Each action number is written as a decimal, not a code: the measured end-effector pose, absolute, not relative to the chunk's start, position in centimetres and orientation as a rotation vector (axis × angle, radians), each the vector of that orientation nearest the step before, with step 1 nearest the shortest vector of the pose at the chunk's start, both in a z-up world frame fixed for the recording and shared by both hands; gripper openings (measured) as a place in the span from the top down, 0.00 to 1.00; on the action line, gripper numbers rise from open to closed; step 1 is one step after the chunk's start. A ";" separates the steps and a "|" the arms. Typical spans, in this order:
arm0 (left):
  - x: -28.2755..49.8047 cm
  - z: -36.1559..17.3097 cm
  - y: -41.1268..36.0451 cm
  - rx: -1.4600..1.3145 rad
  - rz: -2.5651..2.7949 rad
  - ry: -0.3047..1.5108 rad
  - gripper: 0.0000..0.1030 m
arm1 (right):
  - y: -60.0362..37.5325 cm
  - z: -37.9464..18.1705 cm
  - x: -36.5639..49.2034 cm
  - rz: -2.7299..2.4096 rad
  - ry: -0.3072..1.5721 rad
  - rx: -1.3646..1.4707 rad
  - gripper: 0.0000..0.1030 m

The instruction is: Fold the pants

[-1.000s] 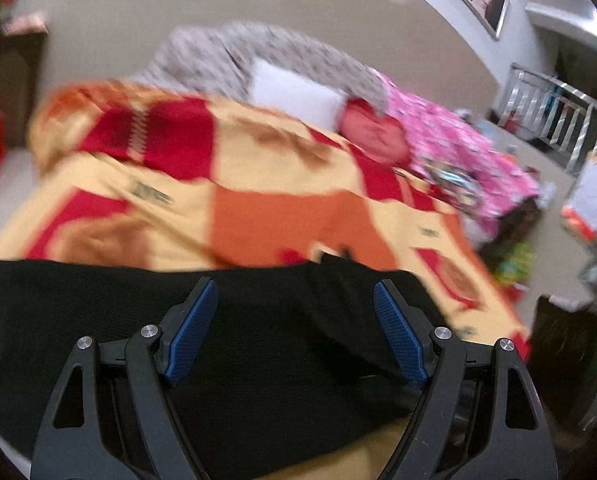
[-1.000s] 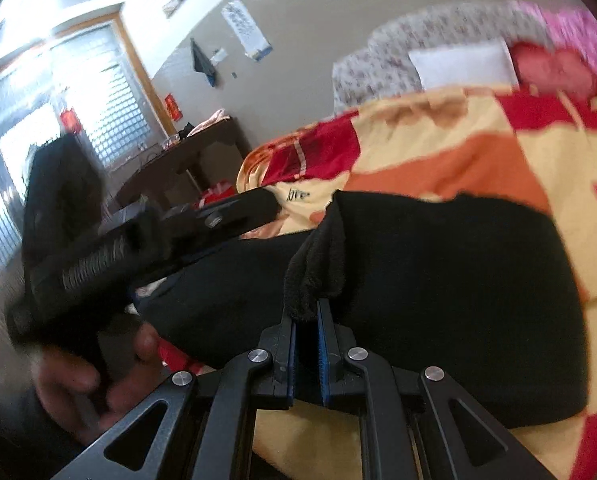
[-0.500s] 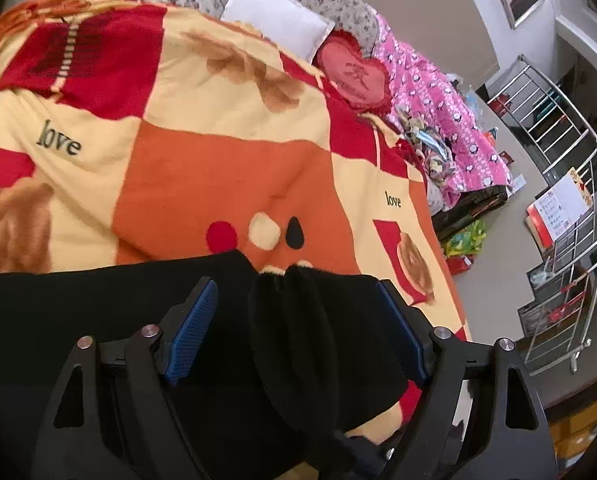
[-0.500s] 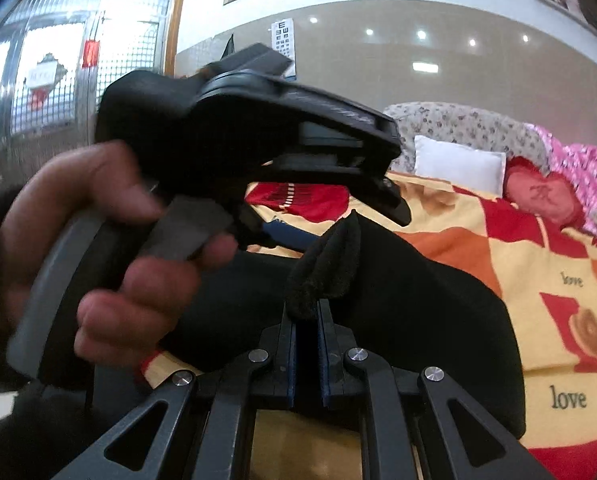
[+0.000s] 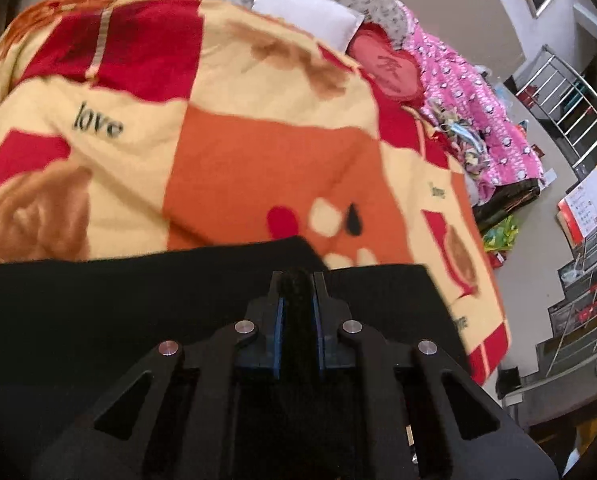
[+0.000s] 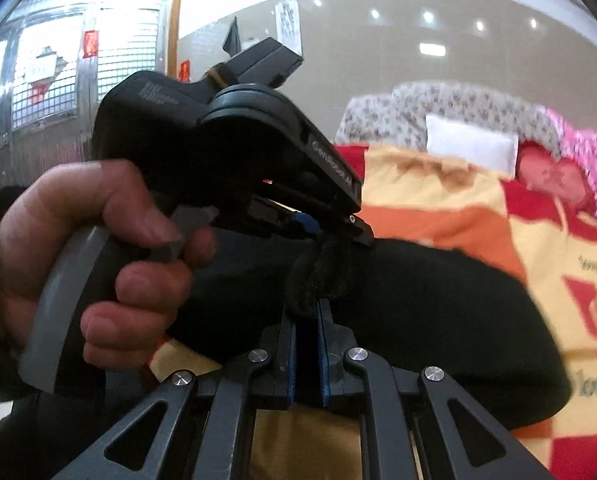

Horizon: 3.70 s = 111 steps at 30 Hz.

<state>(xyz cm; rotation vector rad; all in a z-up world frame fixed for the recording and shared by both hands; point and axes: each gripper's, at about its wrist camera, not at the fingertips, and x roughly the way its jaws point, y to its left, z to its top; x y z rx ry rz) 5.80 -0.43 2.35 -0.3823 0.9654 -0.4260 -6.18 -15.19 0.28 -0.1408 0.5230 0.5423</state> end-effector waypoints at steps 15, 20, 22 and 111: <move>0.0 7.3 -0.9 -0.244 -0.456 0.720 0.84 | -24.0 5.8 -8.5 0.422 0.493 -0.048 0.82; -3.9 5.0 -4.0 -0.174 -0.561 0.763 0.84 | -29.9 5.3 -6.8 0.304 0.577 0.047 0.84; -3.4 3.1 -4.0 -0.175 -0.538 0.817 0.84 | -29.7 5.3 -6.7 0.309 0.581 0.009 0.85; -14.9 2.1 13.8 -0.739 -0.053 0.623 0.48 | -21.6 -0.1 -2.6 0.471 0.561 -0.087 0.87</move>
